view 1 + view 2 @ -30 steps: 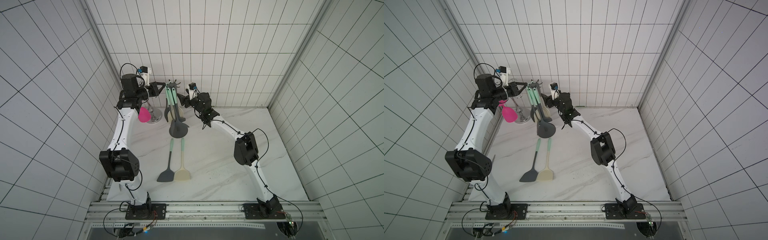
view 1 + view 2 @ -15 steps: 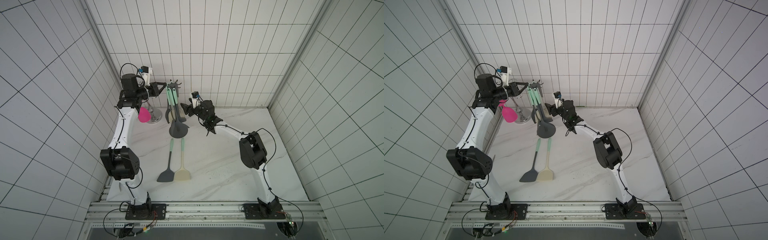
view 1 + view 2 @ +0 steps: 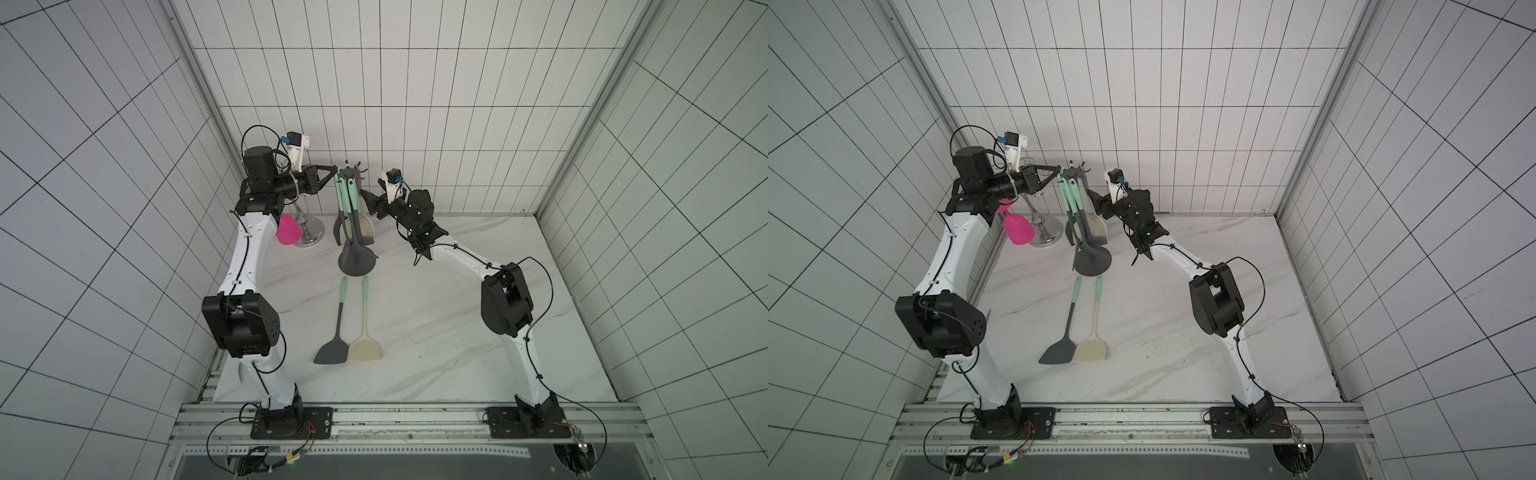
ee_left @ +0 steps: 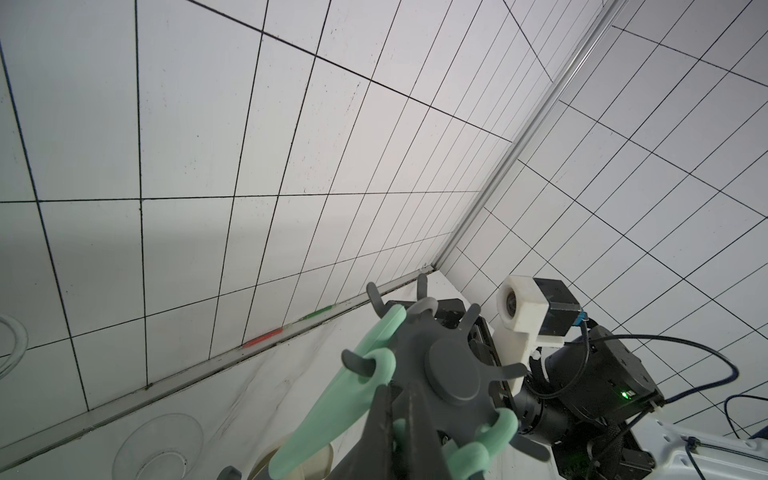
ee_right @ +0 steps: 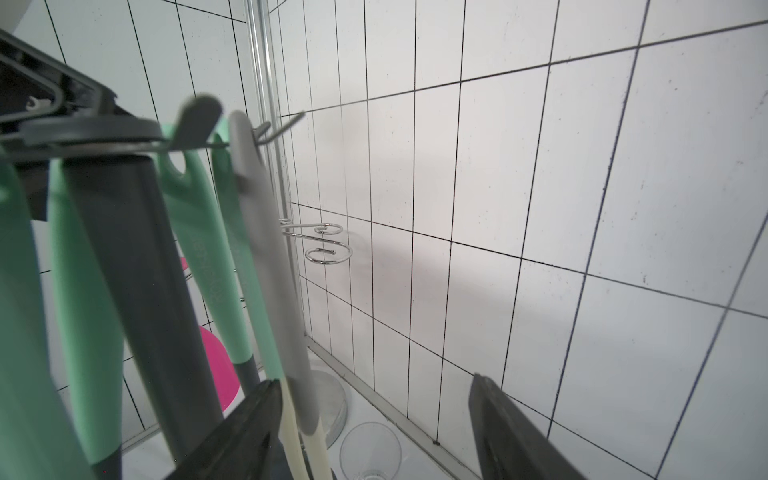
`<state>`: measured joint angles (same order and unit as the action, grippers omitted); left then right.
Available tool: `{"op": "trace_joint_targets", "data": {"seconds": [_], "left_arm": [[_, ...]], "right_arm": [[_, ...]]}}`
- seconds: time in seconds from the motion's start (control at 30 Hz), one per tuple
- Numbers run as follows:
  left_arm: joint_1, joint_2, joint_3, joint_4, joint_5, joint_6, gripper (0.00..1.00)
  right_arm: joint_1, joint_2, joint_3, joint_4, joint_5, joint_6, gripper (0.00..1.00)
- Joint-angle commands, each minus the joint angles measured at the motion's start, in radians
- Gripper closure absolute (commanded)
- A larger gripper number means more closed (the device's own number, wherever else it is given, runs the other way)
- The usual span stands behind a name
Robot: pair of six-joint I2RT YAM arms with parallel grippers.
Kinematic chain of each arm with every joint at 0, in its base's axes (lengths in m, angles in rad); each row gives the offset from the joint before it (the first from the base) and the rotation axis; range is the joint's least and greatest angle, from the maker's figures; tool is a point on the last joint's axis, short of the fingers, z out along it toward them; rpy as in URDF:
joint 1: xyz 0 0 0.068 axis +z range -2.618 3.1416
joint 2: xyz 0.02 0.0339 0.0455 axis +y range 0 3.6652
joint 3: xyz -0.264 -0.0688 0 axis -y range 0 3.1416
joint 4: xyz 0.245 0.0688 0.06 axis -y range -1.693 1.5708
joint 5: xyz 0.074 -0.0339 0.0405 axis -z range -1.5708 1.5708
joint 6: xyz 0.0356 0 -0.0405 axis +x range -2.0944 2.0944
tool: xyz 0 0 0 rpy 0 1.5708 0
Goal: Take the spatula off the kitchen utensil rack
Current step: Take off the spatula from the rack.
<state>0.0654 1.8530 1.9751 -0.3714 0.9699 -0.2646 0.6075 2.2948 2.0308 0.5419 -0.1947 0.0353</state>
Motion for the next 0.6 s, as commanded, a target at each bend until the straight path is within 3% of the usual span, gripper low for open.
{"op": "trace_joint_targets", "data": {"seconds": [0.0, 0.4, 0.47, 0.57], "left_arm": [[-0.021, 0.064, -0.022, -0.149, 0.025, 0.041, 1.00], [-0.039, 0.072, -0.019, -0.150, 0.064, 0.042, 1.00], [-0.042, 0.072, -0.019, -0.152, 0.064, 0.045, 1.00], [-0.039, 0.073, -0.018, -0.167, 0.049, 0.060, 1.00]], "right_arm": [[-0.010, 0.051, 0.106, -0.026, -0.024, -0.010, 0.26], [-0.011, 0.143, 0.223, -0.028, -0.049, -0.010, 0.26], [-0.012, 0.164, 0.260, -0.032, -0.049, -0.005, 0.35], [-0.011, 0.176, 0.277, -0.025, -0.036, 0.001, 0.70]]}}
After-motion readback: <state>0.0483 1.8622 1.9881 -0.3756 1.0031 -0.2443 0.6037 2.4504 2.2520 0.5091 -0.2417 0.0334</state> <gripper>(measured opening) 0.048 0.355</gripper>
